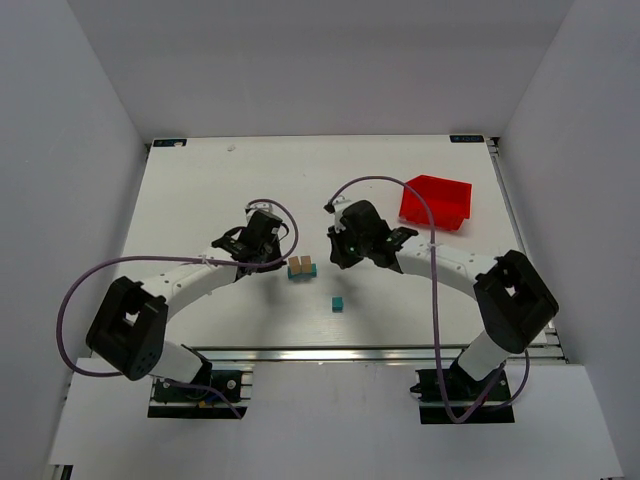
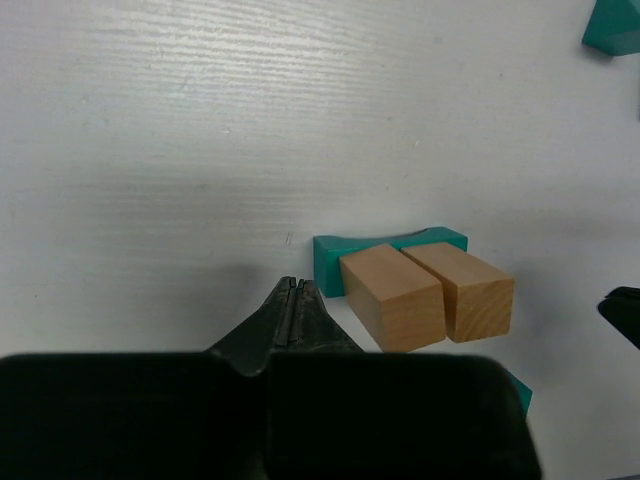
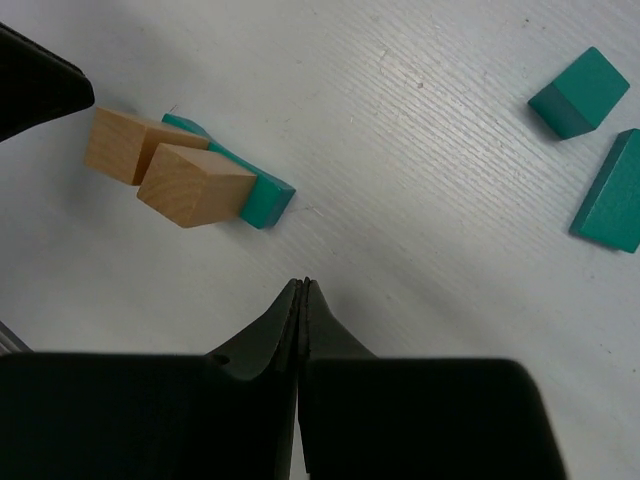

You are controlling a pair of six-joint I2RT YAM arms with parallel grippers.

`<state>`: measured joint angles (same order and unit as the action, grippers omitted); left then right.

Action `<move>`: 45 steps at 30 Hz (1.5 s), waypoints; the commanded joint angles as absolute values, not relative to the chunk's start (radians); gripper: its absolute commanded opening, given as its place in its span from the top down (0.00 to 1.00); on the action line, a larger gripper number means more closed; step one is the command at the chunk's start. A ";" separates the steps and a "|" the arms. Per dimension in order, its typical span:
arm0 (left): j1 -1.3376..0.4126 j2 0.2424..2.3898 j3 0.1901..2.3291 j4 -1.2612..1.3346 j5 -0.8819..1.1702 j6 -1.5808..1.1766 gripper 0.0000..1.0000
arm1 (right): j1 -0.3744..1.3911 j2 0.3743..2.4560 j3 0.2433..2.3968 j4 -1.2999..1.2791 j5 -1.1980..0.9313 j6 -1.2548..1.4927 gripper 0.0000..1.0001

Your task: Build the wood block tower

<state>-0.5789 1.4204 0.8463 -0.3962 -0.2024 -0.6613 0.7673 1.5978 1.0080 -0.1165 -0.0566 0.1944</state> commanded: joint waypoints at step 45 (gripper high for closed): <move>-0.592 1.456 0.874 -0.287 -0.115 -0.580 1.00 | 0.807 1.758 1.147 -0.074 -0.178 0.181 1.00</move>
<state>-0.5804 1.4853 0.8536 -0.3058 -0.1303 -0.5903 0.7982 1.7428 1.1057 -0.1013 -0.1619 0.1833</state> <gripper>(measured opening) 0.011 0.015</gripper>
